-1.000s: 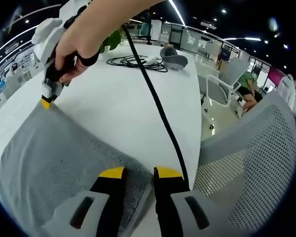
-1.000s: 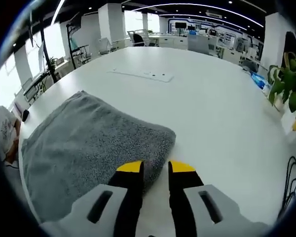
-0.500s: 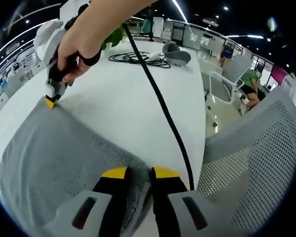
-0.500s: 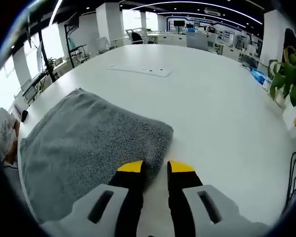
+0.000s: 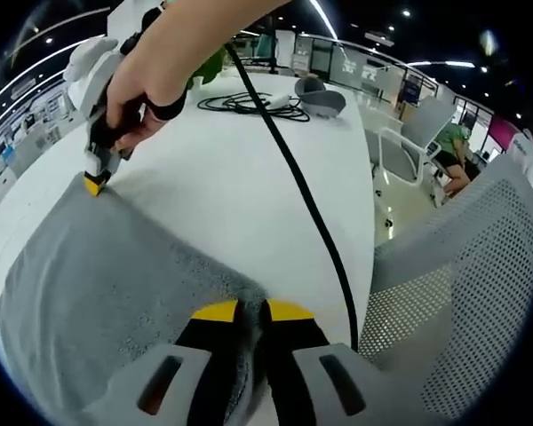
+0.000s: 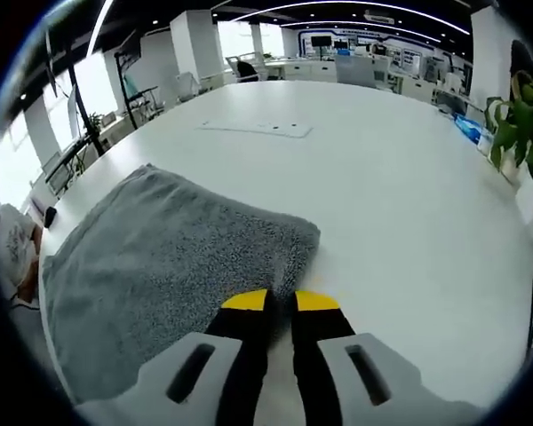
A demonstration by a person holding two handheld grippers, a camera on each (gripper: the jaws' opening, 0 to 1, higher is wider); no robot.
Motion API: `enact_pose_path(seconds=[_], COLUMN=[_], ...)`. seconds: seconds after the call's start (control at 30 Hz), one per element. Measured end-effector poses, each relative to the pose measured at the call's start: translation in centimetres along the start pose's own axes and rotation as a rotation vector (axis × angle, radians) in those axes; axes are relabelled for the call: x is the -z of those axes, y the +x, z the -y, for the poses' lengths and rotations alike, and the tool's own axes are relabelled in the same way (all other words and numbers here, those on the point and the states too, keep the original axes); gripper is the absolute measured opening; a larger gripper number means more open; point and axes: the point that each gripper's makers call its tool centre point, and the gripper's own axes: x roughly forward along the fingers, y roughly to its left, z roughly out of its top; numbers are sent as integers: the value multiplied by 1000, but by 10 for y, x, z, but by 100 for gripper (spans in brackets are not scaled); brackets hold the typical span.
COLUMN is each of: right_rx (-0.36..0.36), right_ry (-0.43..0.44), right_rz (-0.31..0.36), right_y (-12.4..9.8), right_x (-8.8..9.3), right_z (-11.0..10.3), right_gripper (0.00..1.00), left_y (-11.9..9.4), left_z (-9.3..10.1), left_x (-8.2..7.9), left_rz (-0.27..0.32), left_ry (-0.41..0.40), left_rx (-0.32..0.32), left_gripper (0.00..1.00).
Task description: Fold the towel on the table until its edges align and the towel forms a compact rectangular stack.
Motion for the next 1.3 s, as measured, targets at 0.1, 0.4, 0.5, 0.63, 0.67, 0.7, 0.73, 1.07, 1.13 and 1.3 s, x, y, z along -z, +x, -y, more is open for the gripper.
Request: enact_pose_path(seconds=[0.1, 0.4, 0.5, 0.63, 0.67, 0.7, 0.73, 1.07, 1.13, 1.3], right_rx=[-12, -10, -12, 17, 25, 27, 31, 48, 48, 41], right_ry=[-17, -33, -25, -40, -27, -25, -24, 64, 34, -85], right_rz=[5, 6, 9, -30, -35, -35, -34, 1, -7, -11], right_y=[0, -4, -5, -10, -12, -13, -13, -23, -23, -24], right_x=[0, -2, -2, 4, 5, 5, 5, -6, -6, -13], right_z=[-3, -2, -1, 3, 5, 6, 7, 12, 11, 3], right_gripper=[4, 1, 1, 1, 1, 1, 1, 0, 0, 0], left_y=[1, -1, -4, -3, -5, -4, -4, -19, -24, -34], left_z=[-1, -1, 1, 6, 7, 7, 8, 1, -1, -7], left_x=[0, -1, -4, -12, -15, -16, -19, -50, -53, -57], left_rz=[3, 9, 18, 51, 56, 63, 79, 210, 224, 272], left_ry=[-6, -70, -80, -83, -80, -82, -92, -222, -233, -292], left_rx=[4, 36, 51, 76, 77, 79, 82, 92, 87, 80], left_gripper=[9, 4, 4, 3, 3, 3, 3, 4, 4, 4])
